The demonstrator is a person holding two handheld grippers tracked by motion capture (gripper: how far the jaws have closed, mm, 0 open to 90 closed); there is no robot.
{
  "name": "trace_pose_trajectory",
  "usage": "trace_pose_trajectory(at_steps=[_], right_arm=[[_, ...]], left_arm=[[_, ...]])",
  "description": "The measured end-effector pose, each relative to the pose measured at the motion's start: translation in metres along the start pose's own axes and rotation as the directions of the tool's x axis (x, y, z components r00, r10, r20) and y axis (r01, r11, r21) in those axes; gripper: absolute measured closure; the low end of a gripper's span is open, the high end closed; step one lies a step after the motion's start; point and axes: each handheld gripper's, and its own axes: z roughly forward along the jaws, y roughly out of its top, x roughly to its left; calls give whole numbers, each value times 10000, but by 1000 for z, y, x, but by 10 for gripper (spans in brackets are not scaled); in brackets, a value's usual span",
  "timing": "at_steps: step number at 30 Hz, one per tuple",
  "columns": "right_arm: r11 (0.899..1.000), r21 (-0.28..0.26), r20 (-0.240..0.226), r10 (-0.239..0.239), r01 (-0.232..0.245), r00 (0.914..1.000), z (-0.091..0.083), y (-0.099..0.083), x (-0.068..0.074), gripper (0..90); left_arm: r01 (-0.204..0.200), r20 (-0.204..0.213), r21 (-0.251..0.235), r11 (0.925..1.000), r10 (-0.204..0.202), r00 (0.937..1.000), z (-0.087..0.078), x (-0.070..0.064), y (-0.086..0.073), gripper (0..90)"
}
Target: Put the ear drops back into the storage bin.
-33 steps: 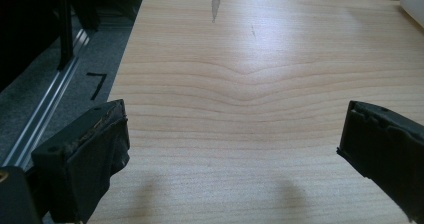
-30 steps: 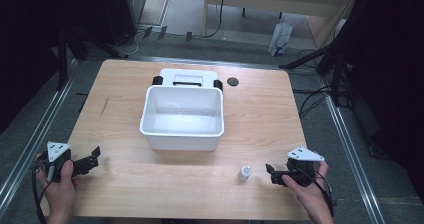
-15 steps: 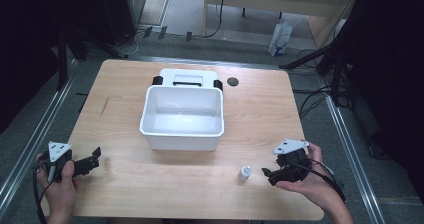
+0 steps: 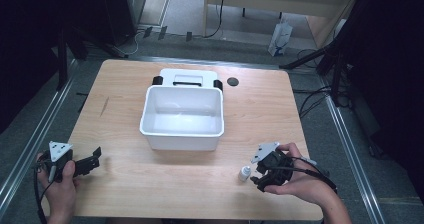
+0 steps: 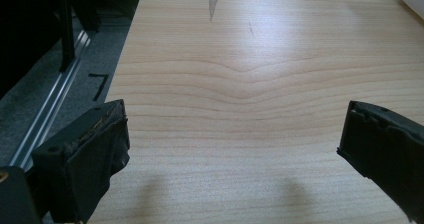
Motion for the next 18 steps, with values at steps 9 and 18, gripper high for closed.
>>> trace_pose_trajectory(at_steps=[9, 18], right_arm=[[9963, 655, -643, -520, 562, 9966, 9, 22, 2, 520], [9841, 1472, -896, -866, 992, 9922, 19, 37, 5, 653]], left_arm=[[47, 49, 3, 10000, -47, 10000, 0, 1, 0, 4], [80, 38, 118, 9999, -80, 10000, 1, 1, 1, 4]])
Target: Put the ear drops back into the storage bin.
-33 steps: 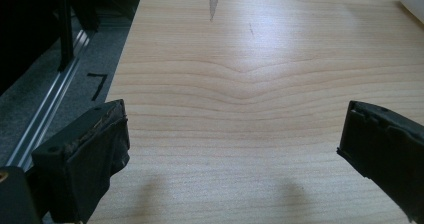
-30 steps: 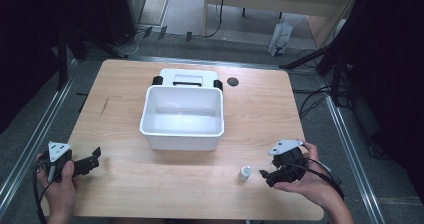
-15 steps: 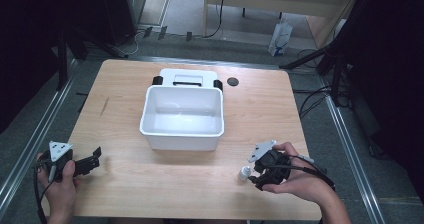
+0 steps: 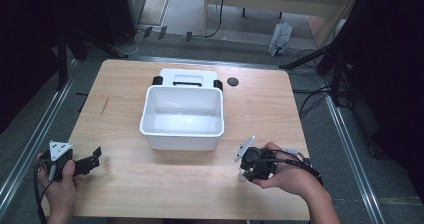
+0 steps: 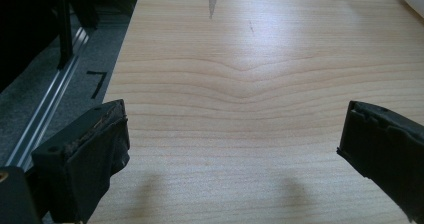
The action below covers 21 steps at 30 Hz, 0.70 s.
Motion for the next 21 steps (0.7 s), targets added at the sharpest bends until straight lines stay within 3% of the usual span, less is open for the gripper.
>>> trace_pose_trajectory(at_steps=[3, 8, 10, 13, 14, 17, 21], right_arm=[[9994, 316, -155, -103, 108, 9998, 4, 5, -1, 670], [9994, 282, -444, -168, 180, 9989, 3, 7, -4, 718], [9983, 307, -496, -475, 490, 9976, 3, 8, -3, 720], [9990, 202, -462, -397, 406, 9981, 2, 9, -4, 721], [9999, -40, -485, -97, 95, 9988, 0, 10, -6, 721], [9995, -268, -464, 183, -196, 9988, -4, 10, -11, 721], [9993, -174, -200, 324, -327, 9993, -7, 10, -17, 721]], left_arm=[[-36, -12, 10, 10000, 36, 10000, 0, 0, 0, 4], [-7, -13, 8, 10000, 7, 10000, 0, 0, 0, 4], [-10, -14, 3, 10000, 10, 10000, 0, 0, 0, 4], [-11, -8, 37, 10000, 11, 10000, 0, 0, 0, 4], [-16, -1, 32, 10000, 16, 10000, 0, 0, 0, 5], [-2, -7, 46, 10000, 2, 10000, 0, 0, 0, 4], [7, 2, 48, 10000, -7, 10000, 0, 0, 0, 4]])
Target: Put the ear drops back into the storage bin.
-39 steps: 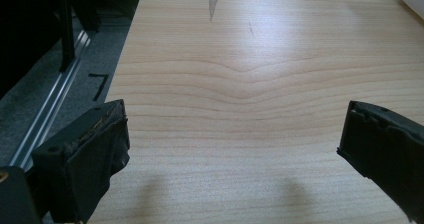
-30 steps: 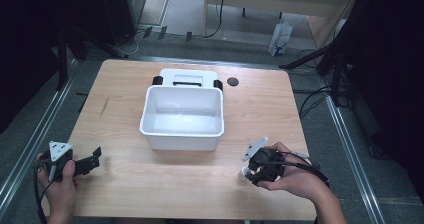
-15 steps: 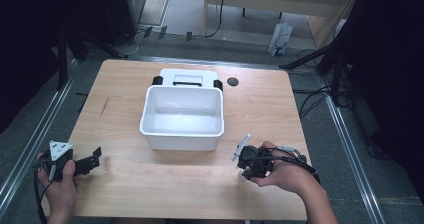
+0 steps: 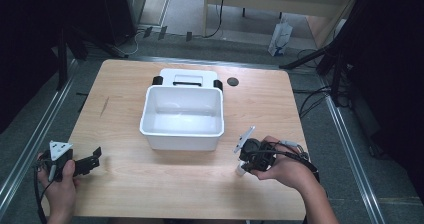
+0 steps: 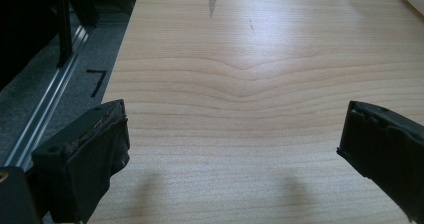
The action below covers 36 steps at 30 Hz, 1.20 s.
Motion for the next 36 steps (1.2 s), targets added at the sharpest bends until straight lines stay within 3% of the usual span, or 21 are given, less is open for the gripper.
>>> trace_pose_trajectory(at_steps=[7, 19, 22, 23, 24, 29, 36], right_arm=[[9998, -97, 161, 193, -192, 9997, -13, 5, -19, 722], [9977, -555, 566, 411, -380, 9976, -40, 30, -52, 722], [9960, -657, 647, 648, -605, 9958, -49, 37, -61, 722], [9960, -657, 647, 648, -605, 9958, -49, 37, -61, 722], [9932, -751, 726, 949, -894, 9928, -53, 40, -64, 722], [9896, -985, 543, 1106, -1049, 9924, -63, 48, -71, 722], [9897, -1174, 631, 898, -820, 9940, -79, 62, -78, 722]], left_arm=[[38, 12, 45, 10000, -38, 10000, 0, 1, 0, 5], [26, 5, 68, 10000, -26, 10000, 1, 0, 0, 4], [72, 5, 63, 10000, -73, 10000, 1, 1, 0, 4], [72, 5, 63, 10000, -73, 10000, 1, 1, 0, 4], [72, 17, 62, 10000, -72, 10000, 1, 1, 1, 4], [109, 19, 77, 9999, -110, 9999, 2, 1, 1, 4], [134, 44, 71, 9999, -134, 9999, 2, 1, 1, 4]])
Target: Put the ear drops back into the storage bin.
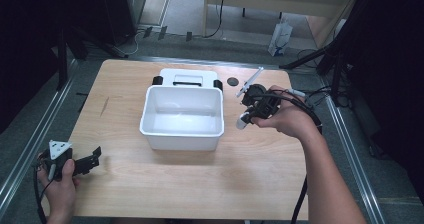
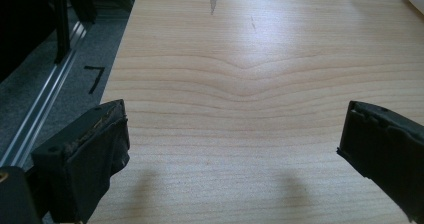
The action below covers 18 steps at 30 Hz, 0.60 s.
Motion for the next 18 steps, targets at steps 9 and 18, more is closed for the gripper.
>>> trace_pose_trajectory(at_steps=[9, 18], right_arm=[[9991, -258, 71, -330, 331, 9994, -17, 25, 0, 722], [9942, -671, -108, -849, 840, 9963, -20, 54, 8, 722]], left_arm=[[13, 36, 11, 10000, -13, 10000, 0, 0, 0, 4], [14, 70, 18, 10000, -14, 10000, 0, 0, 0, 5]])
